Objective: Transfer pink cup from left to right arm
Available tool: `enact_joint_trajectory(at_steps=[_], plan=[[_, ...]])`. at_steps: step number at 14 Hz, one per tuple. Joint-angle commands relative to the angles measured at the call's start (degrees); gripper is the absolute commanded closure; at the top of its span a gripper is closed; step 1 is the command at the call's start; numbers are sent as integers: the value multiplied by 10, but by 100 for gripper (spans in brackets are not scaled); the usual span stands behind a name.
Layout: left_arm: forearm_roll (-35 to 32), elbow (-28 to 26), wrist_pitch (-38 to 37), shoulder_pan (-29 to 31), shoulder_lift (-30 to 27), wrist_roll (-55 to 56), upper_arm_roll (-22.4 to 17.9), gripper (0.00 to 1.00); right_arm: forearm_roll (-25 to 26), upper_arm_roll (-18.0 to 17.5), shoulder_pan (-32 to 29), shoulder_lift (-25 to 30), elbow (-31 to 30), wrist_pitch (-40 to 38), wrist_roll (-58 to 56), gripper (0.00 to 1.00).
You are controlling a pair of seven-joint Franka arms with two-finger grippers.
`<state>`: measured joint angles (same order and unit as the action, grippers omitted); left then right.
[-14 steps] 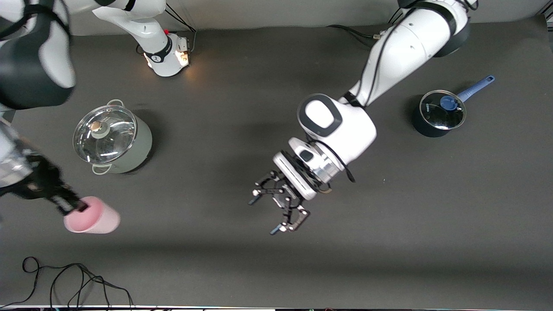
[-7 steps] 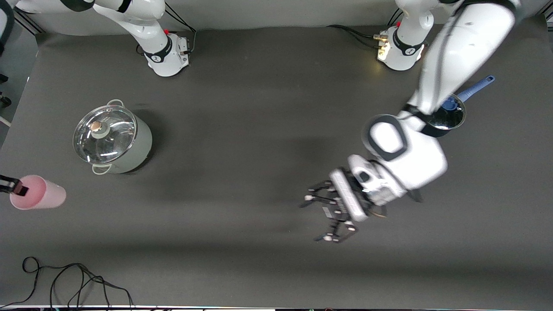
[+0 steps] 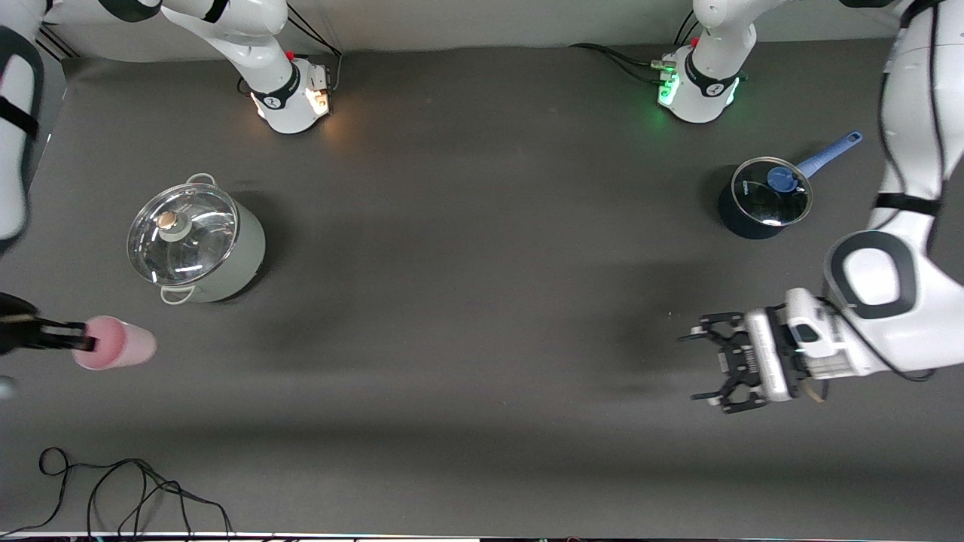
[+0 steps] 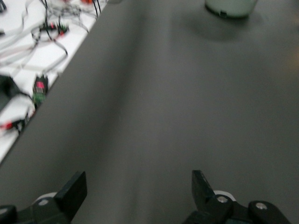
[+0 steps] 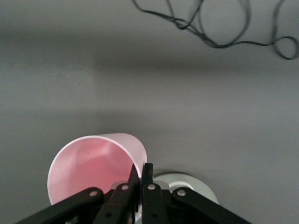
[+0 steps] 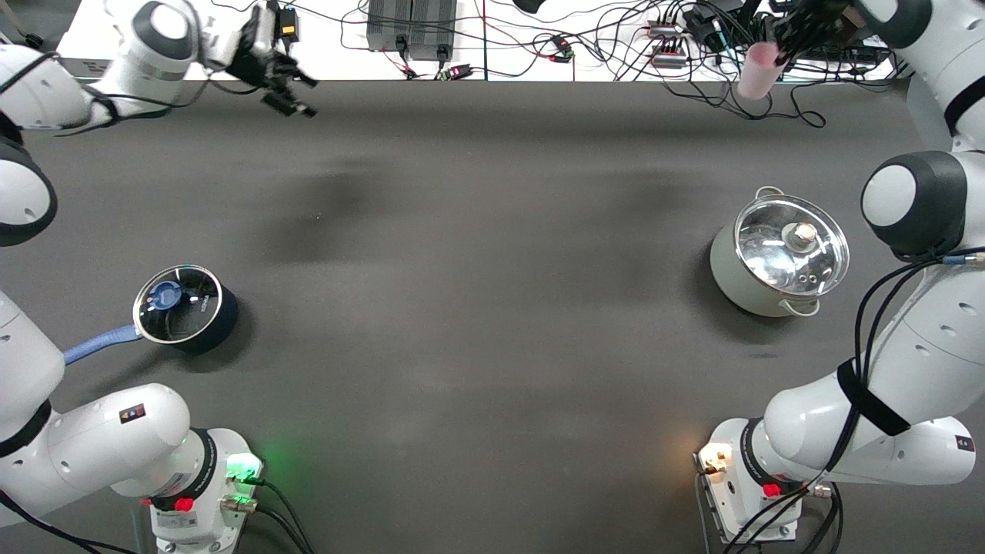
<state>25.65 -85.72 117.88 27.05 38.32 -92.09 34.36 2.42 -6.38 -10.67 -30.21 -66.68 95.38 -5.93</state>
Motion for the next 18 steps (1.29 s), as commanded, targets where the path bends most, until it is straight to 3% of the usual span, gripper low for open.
enact_joint_trajectory(at_steps=[1, 4, 8, 10, 14, 18], plan=[[-82, -23, -47, 7, -38, 39, -45, 0, -17, 7, -3, 18, -103, 98, -39, 100], [-143, -10, -67, 6, -52, 82, -88, 0, -17, 8, -7, 16, -191, 211, -58, 100], [-202, 34, -72, 5, -59, 143, -133, 0, -17, 8, -27, -23, -219, 280, -87, 100], [-265, 64, -73, 5, -59, 178, -142, 0, -17, 8, -28, -36, -237, 326, -93, 100], [-326, 67, -80, 3, -95, 270, -161, 0, -17, 8, -30, -37, -321, 460, -98, 100], [-341, 69, -123, 6, -127, 426, -161, 0, -18, 7, -31, -42, -320, 465, -96, 100]])
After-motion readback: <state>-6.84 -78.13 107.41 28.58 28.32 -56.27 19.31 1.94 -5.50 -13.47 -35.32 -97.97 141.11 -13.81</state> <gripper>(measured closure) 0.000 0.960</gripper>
